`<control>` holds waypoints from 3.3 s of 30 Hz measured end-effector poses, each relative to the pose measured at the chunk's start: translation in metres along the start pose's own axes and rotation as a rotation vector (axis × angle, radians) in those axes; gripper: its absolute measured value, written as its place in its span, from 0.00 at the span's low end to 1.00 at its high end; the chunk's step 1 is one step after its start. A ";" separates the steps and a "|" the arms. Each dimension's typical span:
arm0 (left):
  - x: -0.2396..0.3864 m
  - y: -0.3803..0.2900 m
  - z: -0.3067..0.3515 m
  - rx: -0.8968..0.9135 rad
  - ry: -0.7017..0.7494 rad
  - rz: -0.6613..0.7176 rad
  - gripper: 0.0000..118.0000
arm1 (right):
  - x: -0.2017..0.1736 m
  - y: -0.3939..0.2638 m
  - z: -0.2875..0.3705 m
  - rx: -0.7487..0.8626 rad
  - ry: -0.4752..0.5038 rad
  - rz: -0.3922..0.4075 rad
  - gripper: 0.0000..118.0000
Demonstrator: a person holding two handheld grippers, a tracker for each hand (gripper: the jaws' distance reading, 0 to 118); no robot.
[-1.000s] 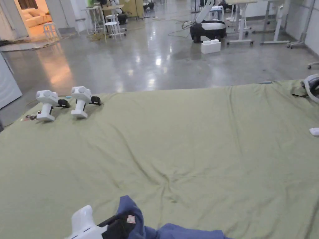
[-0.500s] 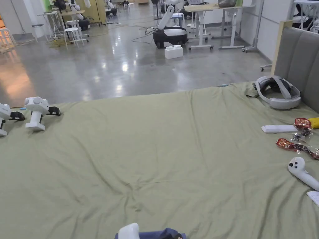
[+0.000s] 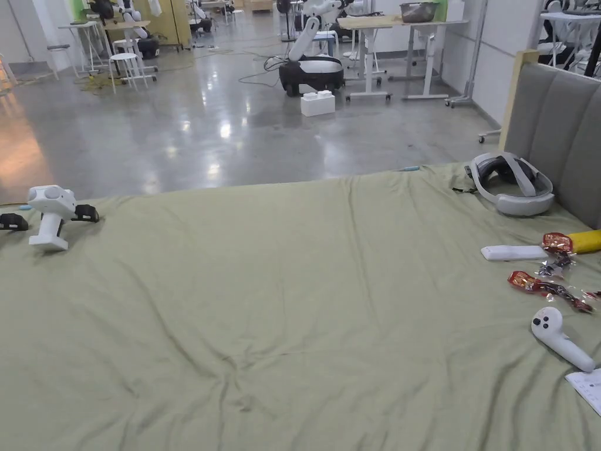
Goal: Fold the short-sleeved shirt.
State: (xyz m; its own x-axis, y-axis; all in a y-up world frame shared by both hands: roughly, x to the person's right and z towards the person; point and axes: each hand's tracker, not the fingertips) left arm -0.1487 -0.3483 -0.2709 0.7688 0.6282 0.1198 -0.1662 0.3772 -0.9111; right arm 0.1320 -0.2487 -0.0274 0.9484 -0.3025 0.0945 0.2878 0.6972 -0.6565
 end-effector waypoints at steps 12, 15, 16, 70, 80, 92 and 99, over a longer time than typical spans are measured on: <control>-0.057 0.041 0.157 0.259 -0.092 0.014 0.86 | -0.125 0.041 -0.186 -0.228 0.157 0.447 0.04; -0.086 0.039 0.159 0.215 -0.051 0.095 0.86 | -0.124 0.031 -0.238 -0.365 0.040 0.547 0.04; -0.095 0.038 0.157 0.213 -0.062 0.104 0.86 | -0.119 0.020 -0.253 -0.422 0.020 0.583 0.04; 0.047 0.023 0.374 0.918 0.617 -0.645 0.76 | -0.073 0.125 -0.023 0.399 0.106 0.205 0.04; 0.111 -0.039 0.347 1.128 0.514 -0.624 0.01 | -0.096 0.136 0.047 0.604 0.012 0.350 0.04; 0.124 -0.042 0.366 1.134 0.550 -0.627 0.01 | -0.090 0.137 0.050 0.634 -0.024 0.348 0.04; 0.119 -0.035 0.363 1.099 0.495 -0.587 0.01 | -0.084 0.142 0.052 0.647 0.006 0.286 0.04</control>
State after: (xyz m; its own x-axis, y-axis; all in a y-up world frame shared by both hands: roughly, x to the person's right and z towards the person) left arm -0.2755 -0.0399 -0.0814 0.9992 -0.0367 0.0145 0.0361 0.9985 0.0407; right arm 0.0996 -0.0903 -0.0891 0.9984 -0.0522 -0.0210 0.0504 0.9957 -0.0783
